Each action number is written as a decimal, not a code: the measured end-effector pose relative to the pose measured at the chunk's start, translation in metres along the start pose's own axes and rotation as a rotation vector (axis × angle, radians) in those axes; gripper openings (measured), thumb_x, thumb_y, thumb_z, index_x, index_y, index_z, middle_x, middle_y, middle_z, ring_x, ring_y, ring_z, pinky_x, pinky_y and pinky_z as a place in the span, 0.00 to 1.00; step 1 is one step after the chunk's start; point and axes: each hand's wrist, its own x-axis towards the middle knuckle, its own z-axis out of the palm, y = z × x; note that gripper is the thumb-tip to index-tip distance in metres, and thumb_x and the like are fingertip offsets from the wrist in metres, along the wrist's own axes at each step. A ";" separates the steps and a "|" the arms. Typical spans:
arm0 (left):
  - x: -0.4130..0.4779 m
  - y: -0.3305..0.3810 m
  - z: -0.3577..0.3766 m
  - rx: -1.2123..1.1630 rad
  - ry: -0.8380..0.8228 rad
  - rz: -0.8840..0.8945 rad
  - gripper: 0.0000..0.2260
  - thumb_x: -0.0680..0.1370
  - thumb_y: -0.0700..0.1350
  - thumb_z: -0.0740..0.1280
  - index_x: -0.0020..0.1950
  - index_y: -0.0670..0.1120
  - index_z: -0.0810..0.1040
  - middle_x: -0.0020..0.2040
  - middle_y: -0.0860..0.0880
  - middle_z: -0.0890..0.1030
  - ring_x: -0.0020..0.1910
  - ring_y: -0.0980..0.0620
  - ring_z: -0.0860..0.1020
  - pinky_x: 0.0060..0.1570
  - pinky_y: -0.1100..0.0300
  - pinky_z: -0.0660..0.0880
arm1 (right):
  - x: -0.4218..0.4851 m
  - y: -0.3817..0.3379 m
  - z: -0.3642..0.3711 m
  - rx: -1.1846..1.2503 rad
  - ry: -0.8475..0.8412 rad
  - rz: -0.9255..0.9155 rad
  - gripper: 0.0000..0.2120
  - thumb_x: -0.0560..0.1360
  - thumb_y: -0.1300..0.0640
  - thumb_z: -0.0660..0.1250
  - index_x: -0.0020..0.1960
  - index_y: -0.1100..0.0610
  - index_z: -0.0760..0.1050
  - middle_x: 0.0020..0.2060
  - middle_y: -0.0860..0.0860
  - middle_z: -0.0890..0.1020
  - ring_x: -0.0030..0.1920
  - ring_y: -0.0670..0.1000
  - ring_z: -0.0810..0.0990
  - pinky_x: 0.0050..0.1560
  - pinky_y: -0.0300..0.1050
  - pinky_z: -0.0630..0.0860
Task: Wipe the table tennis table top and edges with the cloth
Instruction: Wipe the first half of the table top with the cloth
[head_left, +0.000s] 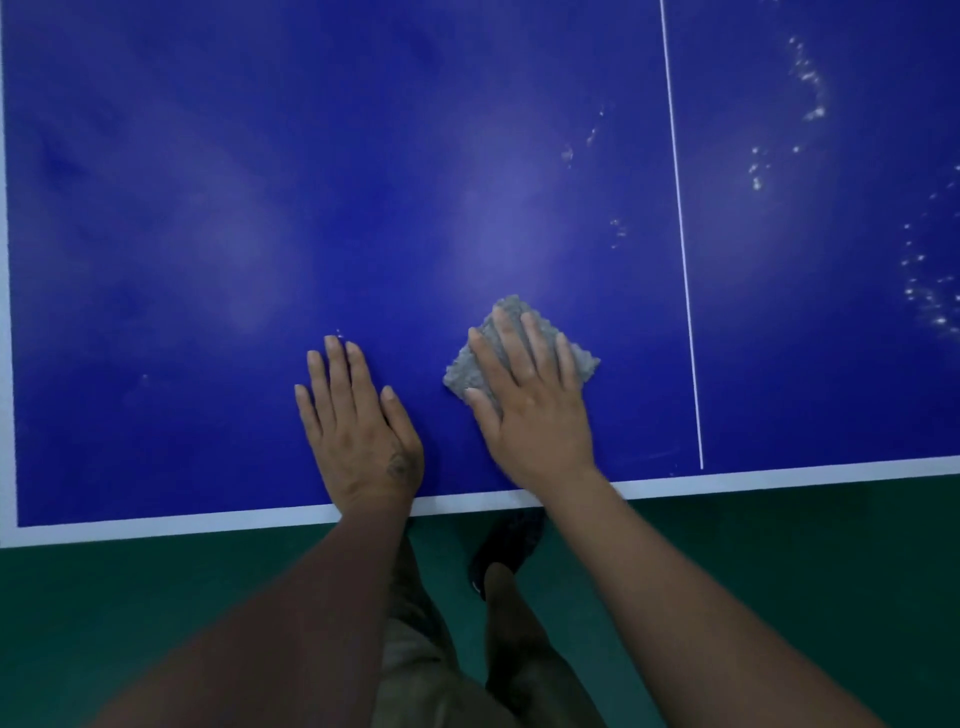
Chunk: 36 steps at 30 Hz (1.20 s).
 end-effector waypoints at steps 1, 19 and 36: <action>0.000 0.000 0.001 0.001 0.002 -0.004 0.27 0.88 0.48 0.52 0.87 0.40 0.58 0.88 0.44 0.57 0.88 0.44 0.52 0.86 0.41 0.50 | 0.003 0.020 -0.004 -0.010 -0.002 -0.014 0.29 0.88 0.42 0.52 0.87 0.50 0.57 0.87 0.53 0.55 0.87 0.57 0.50 0.84 0.65 0.52; 0.000 -0.003 0.002 -0.009 0.035 0.017 0.27 0.88 0.46 0.55 0.86 0.39 0.60 0.87 0.43 0.59 0.88 0.44 0.53 0.86 0.40 0.52 | 0.084 -0.054 0.000 0.058 -0.024 0.004 0.30 0.87 0.43 0.53 0.87 0.50 0.57 0.87 0.54 0.53 0.87 0.58 0.49 0.84 0.64 0.48; 0.001 -0.001 0.002 -0.023 -0.004 -0.007 0.28 0.87 0.48 0.54 0.87 0.40 0.59 0.88 0.45 0.56 0.88 0.45 0.50 0.86 0.40 0.51 | 0.074 0.055 -0.032 -0.050 -0.034 0.275 0.30 0.87 0.44 0.53 0.87 0.51 0.54 0.87 0.57 0.49 0.86 0.61 0.47 0.83 0.69 0.49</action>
